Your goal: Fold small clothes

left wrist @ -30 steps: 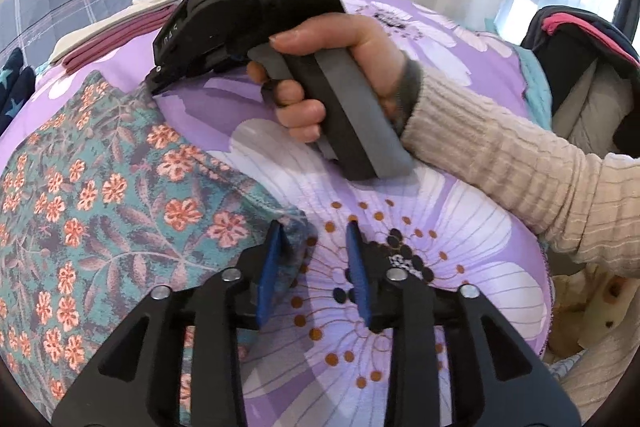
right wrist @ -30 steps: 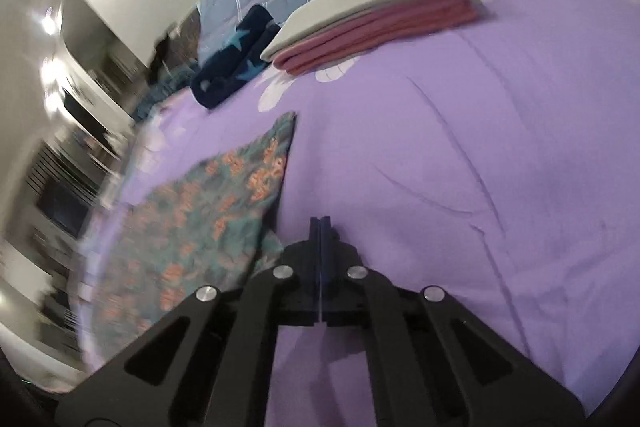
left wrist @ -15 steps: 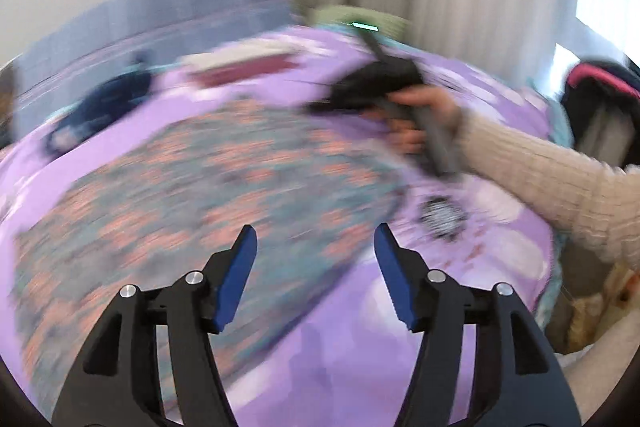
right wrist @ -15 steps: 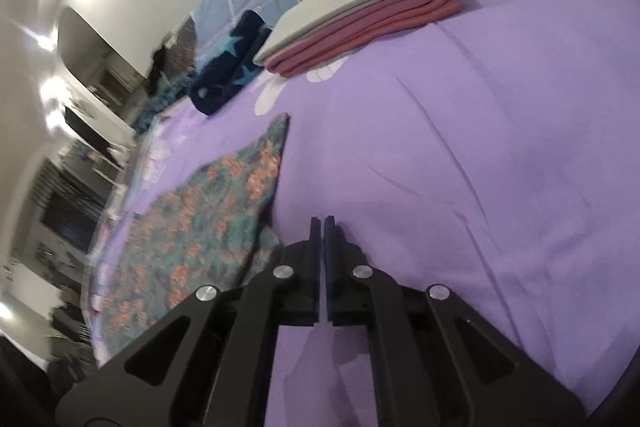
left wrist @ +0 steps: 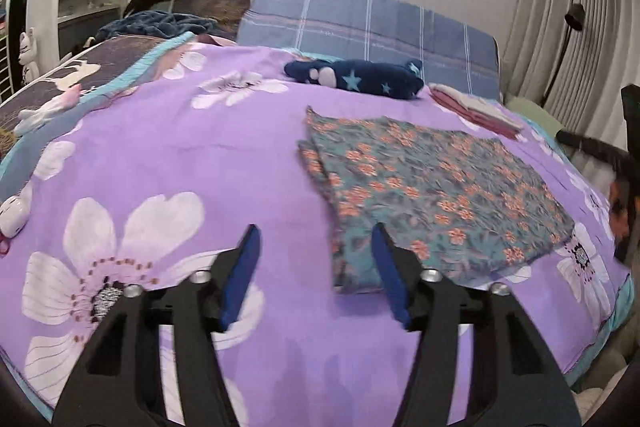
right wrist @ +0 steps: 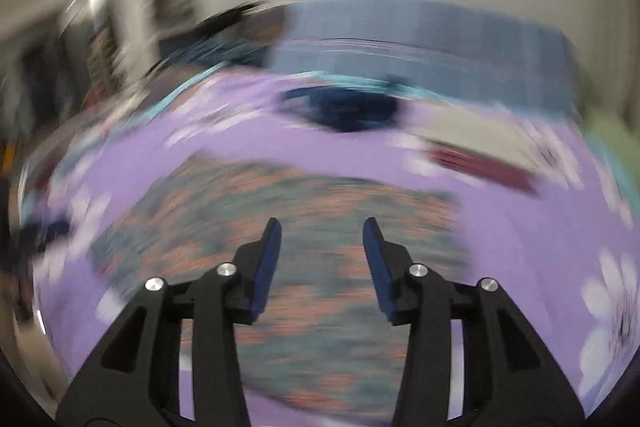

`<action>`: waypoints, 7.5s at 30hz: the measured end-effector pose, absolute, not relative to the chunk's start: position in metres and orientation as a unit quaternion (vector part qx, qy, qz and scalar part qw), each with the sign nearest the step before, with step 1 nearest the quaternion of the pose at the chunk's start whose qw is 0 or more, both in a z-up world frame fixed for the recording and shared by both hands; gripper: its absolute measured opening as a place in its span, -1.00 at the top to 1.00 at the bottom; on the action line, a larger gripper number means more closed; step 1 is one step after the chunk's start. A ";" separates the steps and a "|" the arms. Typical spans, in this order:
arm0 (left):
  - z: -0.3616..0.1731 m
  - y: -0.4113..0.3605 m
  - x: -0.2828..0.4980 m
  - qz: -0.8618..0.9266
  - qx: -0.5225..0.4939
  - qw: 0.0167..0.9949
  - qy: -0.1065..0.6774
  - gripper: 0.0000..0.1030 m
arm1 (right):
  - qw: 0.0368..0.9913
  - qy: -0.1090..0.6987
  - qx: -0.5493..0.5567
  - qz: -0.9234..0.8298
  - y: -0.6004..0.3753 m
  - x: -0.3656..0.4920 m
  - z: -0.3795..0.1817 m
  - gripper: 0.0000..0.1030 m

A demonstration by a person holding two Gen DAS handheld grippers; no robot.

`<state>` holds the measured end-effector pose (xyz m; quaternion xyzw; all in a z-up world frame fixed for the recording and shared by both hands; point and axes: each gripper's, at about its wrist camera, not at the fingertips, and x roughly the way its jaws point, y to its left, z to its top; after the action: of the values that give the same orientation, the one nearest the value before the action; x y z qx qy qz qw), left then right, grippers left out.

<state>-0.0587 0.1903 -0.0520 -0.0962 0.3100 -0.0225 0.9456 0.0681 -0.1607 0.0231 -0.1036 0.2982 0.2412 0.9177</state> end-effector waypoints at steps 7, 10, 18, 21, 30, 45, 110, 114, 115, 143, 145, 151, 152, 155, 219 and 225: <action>-0.072 0.223 -0.078 -0.030 -0.148 0.941 0.304 0.21 | 0.812 0.266 -0.323 0.407 0.035 -0.028 -0.060 0.04; -0.080 0.233 -0.082 -0.035 -0.162 0.938 0.304 0.21 | 0.800 0.245 -0.375 0.399 0.068 -0.037 -0.079 0.03; -0.085 0.254 -0.079 -0.057 -0.184 0.938 0.288 0.21 | 0.816 0.229 -0.415 0.331 0.097 -0.025 -0.100 0.00; -0.085 0.259 -0.070 -0.063 -0.185 0.938 0.287 0.21 | 0.813 0.198 -0.442 0.323 0.105 -0.036 -0.107 0.02; -0.088 0.260 -0.058 -0.080 -0.188 0.935 0.291 0.21 | 0.845 0.205 -0.345 0.354 0.092 -0.029 -0.062 0.92; -0.105 0.249 0.091 -0.236 -0.277 0.843 0.395 0.10 | 0.847 0.229 -0.313 0.365 0.091 -0.024 -0.063 0.92; -0.110 0.213 0.156 -0.231 -0.202 0.864 0.398 -0.22 | 0.832 0.279 -0.369 0.306 0.089 -0.022 -0.107 -0.03; -0.113 0.216 0.157 -0.240 -0.222 0.857 0.398 -0.23 | 0.837 0.266 -0.391 0.276 0.111 -0.020 -0.113 -0.03; -0.114 0.217 0.157 -0.241 -0.224 0.856 0.398 -0.23 | 0.839 0.264 -0.393 0.268 0.115 -0.019 -0.114 -0.03; -0.042 0.147 0.202 -0.246 -0.232 0.864 0.373 0.69 | 0.910 0.280 -0.132 0.276 0.004 0.030 -0.025 0.73; -0.037 0.130 0.207 -0.245 -0.223 0.866 0.375 0.69 | 0.914 0.274 -0.121 0.272 -0.014 0.030 -0.023 0.73; -0.019 0.067 0.220 -0.252 -0.184 0.870 0.381 0.85 | 0.925 0.274 -0.053 0.257 -0.081 0.042 -0.020 0.74; -0.016 0.058 0.222 -0.253 -0.179 0.871 0.381 0.86 | 0.926 0.275 -0.043 0.254 -0.091 0.045 -0.021 0.74; -0.010 0.017 0.233 -0.255 -0.145 0.873 0.391 0.87 | 0.926 0.288 0.008 0.243 -0.134 0.056 -0.026 0.75; -0.070 -0.058 0.022 -0.278 0.143 0.887 0.340 0.21 | 0.802 0.528 0.057 0.273 -0.103 0.324 -0.087 0.91; -0.066 -0.045 0.031 -0.289 0.093 0.887 0.347 0.40 | 0.864 0.450 0.034 0.224 -0.141 0.309 -0.034 0.91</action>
<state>0.0314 -0.0449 -0.0660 0.0928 0.3473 -0.2895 0.8871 0.3093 -0.1405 -0.0341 0.0345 0.4504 0.2240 0.8636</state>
